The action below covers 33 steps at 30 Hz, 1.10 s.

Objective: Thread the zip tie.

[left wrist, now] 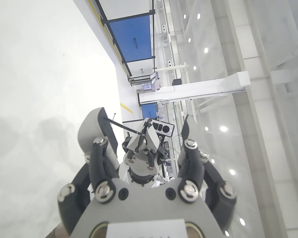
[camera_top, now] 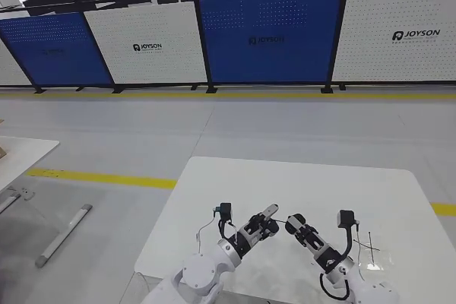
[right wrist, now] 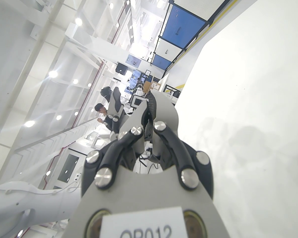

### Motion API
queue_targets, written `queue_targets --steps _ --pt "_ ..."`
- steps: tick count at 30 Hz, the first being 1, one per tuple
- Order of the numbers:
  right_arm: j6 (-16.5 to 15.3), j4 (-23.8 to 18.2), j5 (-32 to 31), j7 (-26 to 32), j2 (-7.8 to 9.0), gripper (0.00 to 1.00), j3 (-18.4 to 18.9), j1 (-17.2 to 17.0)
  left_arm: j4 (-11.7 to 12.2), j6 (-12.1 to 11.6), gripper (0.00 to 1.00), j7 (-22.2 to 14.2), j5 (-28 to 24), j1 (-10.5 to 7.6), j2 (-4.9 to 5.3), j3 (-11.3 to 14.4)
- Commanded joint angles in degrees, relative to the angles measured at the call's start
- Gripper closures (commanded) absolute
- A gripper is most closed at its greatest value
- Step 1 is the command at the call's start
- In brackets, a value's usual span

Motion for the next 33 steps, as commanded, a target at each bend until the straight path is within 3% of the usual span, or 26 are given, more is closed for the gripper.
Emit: queue_targets --steps 1,3,5,7,22,24,27,33 --pt "0.00 0.00 0.00 0.00 0.00 1.00 0.00 0.00 -0.10 -0.05 0.44 -0.16 0.00 0.12 0.01 -0.05" --pt "0.00 0.00 0.00 0.00 0.00 1.00 0.00 0.00 -0.11 0.21 0.38 -0.40 0.37 0.24 0.05 -0.04" --pt "0.00 0.00 0.00 0.00 0.00 1.00 0.00 0.00 -0.20 0.32 0.38 -0.95 0.78 0.46 0.10 0.08" --pt "0.00 0.00 0.00 0.00 0.00 1.00 0.00 0.00 -0.30 0.06 0.47 -1.43 1.19 0.75 0.15 0.18" --pt "0.00 0.00 0.00 0.00 0.00 1.00 0.00 0.00 -0.30 -0.51 0.64 -0.70 1.92 0.61 0.04 0.27" --pt "0.00 0.00 0.00 0.00 0.00 1.00 0.00 0.00 -0.30 -0.82 0.73 -0.46 3.59 0.70 0.11 0.30" --pt "0.00 0.00 0.00 0.00 0.00 1.00 0.00 0.00 -0.36 -1.11 0.78 0.03 4.60 0.91 0.10 0.53" --pt "0.00 0.00 0.00 0.00 0.00 1.00 0.00 0.00 -0.40 -1.23 0.79 0.55 5.47 1.01 0.06 0.67"
